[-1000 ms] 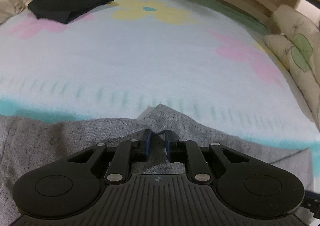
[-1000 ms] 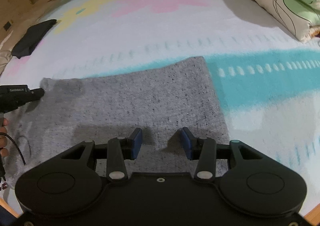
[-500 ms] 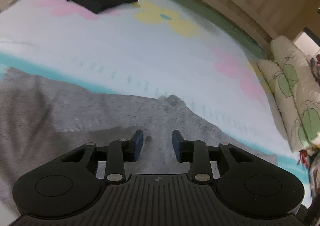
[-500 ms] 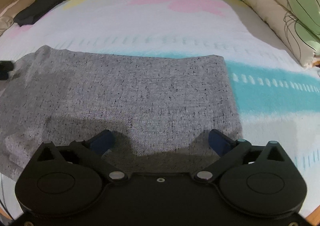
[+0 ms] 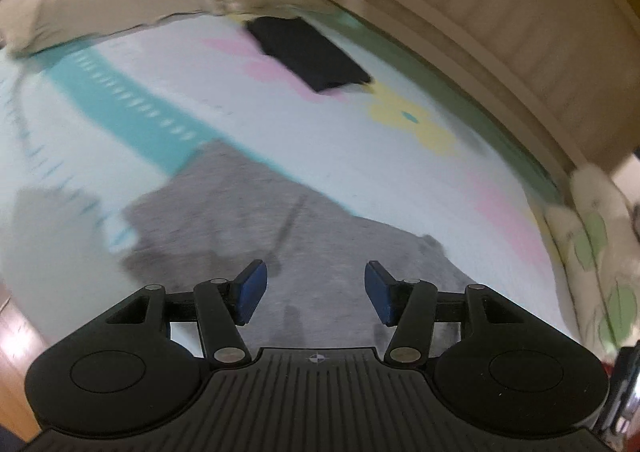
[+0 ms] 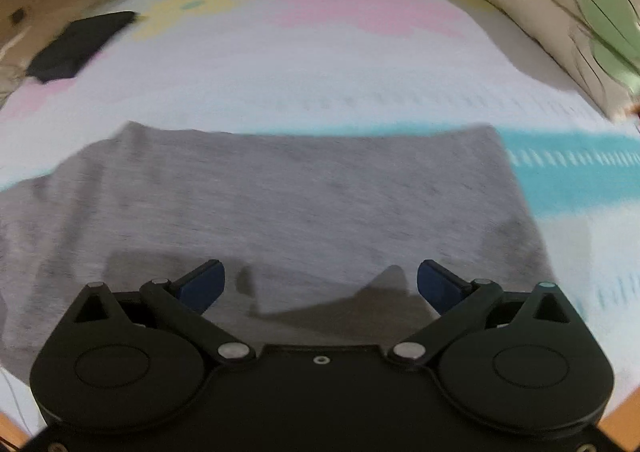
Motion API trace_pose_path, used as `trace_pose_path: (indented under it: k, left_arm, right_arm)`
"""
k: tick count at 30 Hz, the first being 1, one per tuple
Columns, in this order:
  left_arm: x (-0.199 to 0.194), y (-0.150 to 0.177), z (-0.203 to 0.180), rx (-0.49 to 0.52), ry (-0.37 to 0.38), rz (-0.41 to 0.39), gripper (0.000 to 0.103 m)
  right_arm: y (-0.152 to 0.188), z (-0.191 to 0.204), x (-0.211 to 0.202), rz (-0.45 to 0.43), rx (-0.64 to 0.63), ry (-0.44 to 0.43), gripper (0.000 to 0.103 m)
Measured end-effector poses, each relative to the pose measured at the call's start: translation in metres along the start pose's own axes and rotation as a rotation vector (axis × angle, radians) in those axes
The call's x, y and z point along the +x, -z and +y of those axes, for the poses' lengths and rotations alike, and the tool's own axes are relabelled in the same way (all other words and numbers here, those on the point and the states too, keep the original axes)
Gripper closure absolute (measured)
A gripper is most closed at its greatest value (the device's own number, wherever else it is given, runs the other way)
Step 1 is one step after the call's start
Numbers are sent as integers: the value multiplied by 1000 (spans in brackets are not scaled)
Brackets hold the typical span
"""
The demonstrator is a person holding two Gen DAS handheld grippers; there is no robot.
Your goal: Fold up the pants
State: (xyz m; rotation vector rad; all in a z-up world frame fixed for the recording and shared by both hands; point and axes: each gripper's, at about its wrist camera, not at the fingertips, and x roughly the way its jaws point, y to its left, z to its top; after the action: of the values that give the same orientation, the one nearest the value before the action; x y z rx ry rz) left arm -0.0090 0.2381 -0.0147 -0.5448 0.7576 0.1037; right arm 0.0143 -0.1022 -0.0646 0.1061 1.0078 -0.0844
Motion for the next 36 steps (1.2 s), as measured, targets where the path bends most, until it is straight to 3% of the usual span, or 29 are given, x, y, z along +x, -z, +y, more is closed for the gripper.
trace_pose_path:
  k: [4,8,10,14,16,22,32,36]
  left_arm:
    - [-1,9,24,-54,-33,1,51]
    - [1,23,45,-123,-14,8,48]
    - [4,29,53,-150,2,17,39]
    - [25,32,60,-195,51,80,36]
    - [34,36,58,-196,68,101,29]
    - [42,35,51,-152,71,11,27]
    - [75,14,61,-227,138,-29,27]
    - [83,8,60,-208,147,-48,27]
  right_arm:
    - [6,25,16,70,-75,-25,1]
    - [20,29,16,-9,-61,-15,1]
    - [20,28,16,-5,-60,-14,1]
    - [17,25,18,2,-54,-22,1]
    - [19,24,19,-8,-57,-20,1]
    - [23,27,13,-21,-68,-14,1]
    - [20,27,15,-18,-68,-19,1]
    - [21,27,15,-22,-73,-20,1]
